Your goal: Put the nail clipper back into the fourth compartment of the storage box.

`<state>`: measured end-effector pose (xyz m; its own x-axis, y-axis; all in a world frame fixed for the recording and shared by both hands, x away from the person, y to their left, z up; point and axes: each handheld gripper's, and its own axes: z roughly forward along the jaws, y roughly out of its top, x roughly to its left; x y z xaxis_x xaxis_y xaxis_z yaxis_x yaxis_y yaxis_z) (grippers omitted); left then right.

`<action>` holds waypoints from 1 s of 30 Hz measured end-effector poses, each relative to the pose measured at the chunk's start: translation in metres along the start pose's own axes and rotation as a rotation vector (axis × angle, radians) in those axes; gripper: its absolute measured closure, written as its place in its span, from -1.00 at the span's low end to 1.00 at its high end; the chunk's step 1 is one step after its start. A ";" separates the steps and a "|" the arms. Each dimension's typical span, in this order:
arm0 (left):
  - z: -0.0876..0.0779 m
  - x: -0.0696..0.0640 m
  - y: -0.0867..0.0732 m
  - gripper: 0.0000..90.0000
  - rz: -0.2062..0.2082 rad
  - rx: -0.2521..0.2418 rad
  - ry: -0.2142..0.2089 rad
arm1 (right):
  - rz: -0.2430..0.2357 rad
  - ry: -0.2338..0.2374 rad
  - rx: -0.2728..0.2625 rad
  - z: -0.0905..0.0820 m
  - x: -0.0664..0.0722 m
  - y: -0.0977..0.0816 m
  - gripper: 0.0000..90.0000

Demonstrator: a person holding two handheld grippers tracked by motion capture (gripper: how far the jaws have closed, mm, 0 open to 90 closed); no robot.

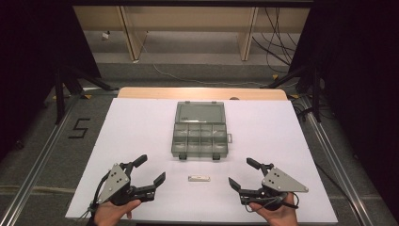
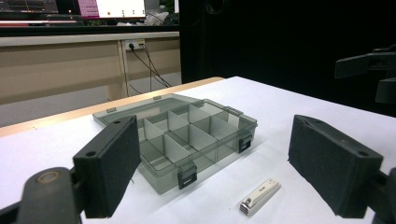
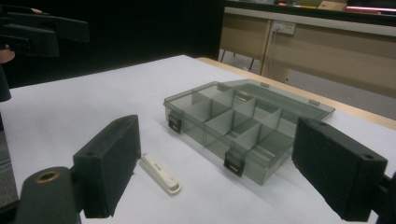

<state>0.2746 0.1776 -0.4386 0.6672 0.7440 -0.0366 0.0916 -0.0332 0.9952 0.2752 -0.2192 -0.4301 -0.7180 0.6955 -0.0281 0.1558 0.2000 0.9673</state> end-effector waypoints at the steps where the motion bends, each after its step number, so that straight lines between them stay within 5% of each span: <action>1: 0.000 0.000 0.000 -0.64 0.000 0.000 0.000 | 0.000 0.000 0.000 0.000 0.000 0.000 -0.63; 6: 0.002 0.001 0.000 -0.64 0.008 -0.013 -0.009 | -0.030 -0.008 -0.006 0.002 0.000 0.000 -0.63; 8: 0.001 0.000 0.000 -0.64 0.004 0.002 0.000 | -0.018 0.023 0.016 0.003 0.002 0.000 -0.64; 9: 0.001 0.000 0.000 -0.64 0.004 0.002 0.001 | -0.052 0.017 0.022 0.005 0.003 0.002 -0.65; 14: 0.001 0.000 -0.001 -0.64 0.003 0.005 0.002 | -0.142 0.078 0.114 0.014 0.012 0.004 -0.62; 23: 0.001 0.001 -0.001 -0.64 0.000 0.005 0.003 | -0.188 0.143 0.180 0.027 0.015 0.014 -0.58; 30: 0.001 0.001 -0.001 -0.64 0.002 0.006 0.003 | -0.230 0.215 0.297 0.047 0.010 0.021 -0.57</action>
<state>0.2759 0.1772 -0.4397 0.6648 0.7462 -0.0344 0.0951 -0.0389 0.9947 0.3031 -0.1757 -0.4214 -0.8768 0.4565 -0.1510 0.1412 0.5447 0.8267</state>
